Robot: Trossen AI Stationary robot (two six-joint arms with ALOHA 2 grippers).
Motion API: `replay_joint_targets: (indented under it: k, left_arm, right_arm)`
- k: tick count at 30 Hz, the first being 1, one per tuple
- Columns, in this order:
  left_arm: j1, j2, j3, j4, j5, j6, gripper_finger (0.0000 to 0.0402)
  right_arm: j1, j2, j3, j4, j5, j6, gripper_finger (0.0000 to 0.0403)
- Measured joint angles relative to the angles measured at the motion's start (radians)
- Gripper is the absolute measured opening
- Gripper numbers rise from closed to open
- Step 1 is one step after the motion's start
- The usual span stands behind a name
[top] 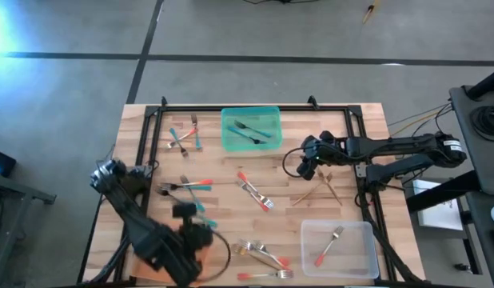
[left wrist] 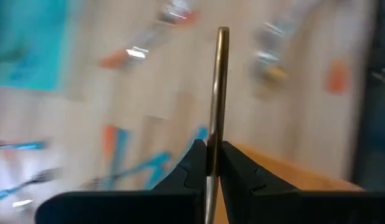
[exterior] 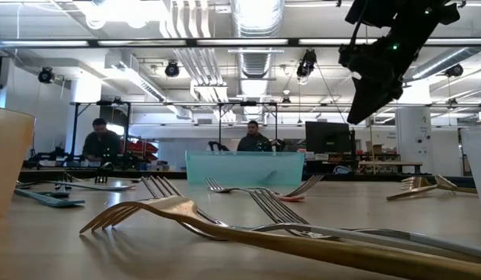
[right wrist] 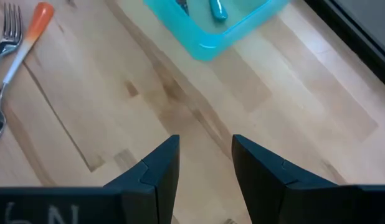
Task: Sort silverware by color (type)
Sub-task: Put the gold fork into the orange bin
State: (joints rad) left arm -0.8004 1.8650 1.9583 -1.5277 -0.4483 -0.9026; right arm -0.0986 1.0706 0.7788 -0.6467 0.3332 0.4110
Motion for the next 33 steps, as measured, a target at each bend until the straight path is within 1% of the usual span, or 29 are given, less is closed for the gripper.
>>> replay_joint_targets:
  k: [1,3,6,8,14,17,21,27,31,33]
  left_arm:
    - [-0.008,0.024,0.023,0.006,0.02,0.001,0.0009]
    - [-0.024,0.07,0.068,-0.041,0.068,-0.029,0.0009]
    - [-0.046,0.11,0.066,-0.033,0.169,-0.044,0.0009]
    - [-0.056,0.12,0.056,-0.043,0.193,-0.086,0.0009]
    - [-0.067,0.102,-0.099,-0.044,0.325,-0.15,0.001]
    - [-0.067,0.092,-0.171,-0.044,0.383,-0.158,0.001]
    - [-0.068,0.093,-0.228,-0.045,0.42,-0.158,0.0018]
    - [-0.065,0.093,-0.226,-0.039,0.44,-0.184,0.0051]
    - [-0.065,0.093,-0.224,-0.039,0.5,-0.181,0.0075]
    - [-0.066,0.093,-0.224,-0.044,0.473,-0.162,0.0085]
  right_arm:
    - [0.0,0.0,0.0,-0.001,0.0,0.003,0.0137]
    - [0.0,-0.001,0.0,0.001,0.001,0.019,0.0138]
    - [0.0,-0.001,0.0,0.001,0.008,0.049,0.0138]
    - [0.003,-0.001,0.0,0.001,0.008,0.063,0.0139]
    - [0.008,-0.001,0.0,-0.002,0.008,0.101,0.0134]
    - [0.009,-0.001,0.0,-0.007,0.007,0.114,0.013]
    - [0.013,-0.001,0.0,-0.007,0.007,0.116,0.0127]
    - [0.013,-0.001,0.0,-0.007,0.007,0.115,0.0132]
    - [0.013,-0.001,0.0,-0.007,0.007,0.115,0.0131]
    - [0.013,-0.001,0.0,-0.007,0.007,0.117,0.013]
